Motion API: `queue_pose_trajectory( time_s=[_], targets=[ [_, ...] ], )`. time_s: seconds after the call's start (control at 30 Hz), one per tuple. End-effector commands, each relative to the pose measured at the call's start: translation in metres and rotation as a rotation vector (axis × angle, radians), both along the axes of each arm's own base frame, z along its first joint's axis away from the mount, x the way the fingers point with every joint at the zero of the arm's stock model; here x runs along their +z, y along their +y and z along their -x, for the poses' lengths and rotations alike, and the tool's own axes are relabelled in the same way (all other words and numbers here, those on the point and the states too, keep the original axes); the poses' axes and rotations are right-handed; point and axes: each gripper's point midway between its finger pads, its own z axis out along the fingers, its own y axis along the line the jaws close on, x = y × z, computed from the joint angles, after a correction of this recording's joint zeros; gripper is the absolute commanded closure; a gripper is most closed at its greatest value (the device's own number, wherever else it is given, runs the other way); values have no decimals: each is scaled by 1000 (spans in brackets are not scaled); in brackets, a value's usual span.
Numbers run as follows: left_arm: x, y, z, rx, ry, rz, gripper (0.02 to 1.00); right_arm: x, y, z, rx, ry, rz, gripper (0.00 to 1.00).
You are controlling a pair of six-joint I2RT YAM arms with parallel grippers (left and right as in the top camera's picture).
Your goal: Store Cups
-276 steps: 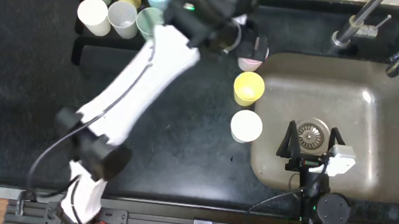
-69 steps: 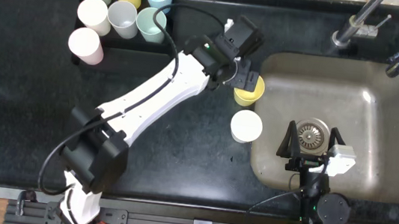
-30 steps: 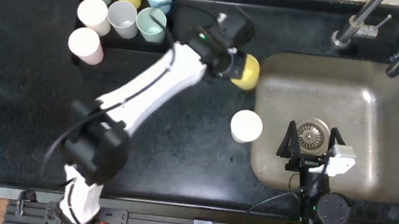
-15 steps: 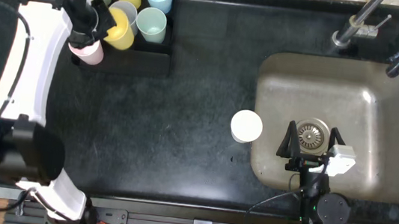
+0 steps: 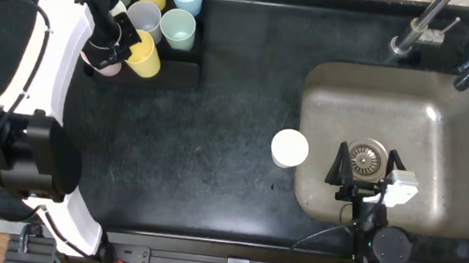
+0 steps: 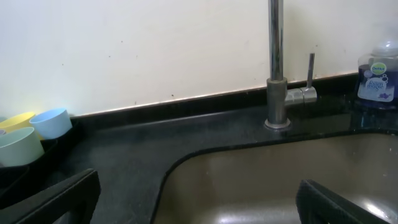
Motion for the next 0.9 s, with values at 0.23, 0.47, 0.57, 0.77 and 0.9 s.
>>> queue_pose_trajectory(
  time_s=[0.23, 0.47, 0.57, 0.77, 0.9],
  targets=[
    [-23, 12, -7, 73, 31, -33, 982, -4, 1, 0, 6, 2, 3, 5],
    [-31, 21, -8, 130, 43, -79, 982, -4, 1, 0, 6, 2, 3, 3],
    [-35, 23, -11, 164, 41, -88, 982, -4, 1, 0, 6, 2, 3, 3],
    [-42, 23, -19, 188, 25, -84, 982, -4, 1, 0, 6, 1, 3, 3],
    [-46, 22, -21, 189, 28, -78, 982, -4, 1, 0, 6, 1, 3, 3]
  ],
)
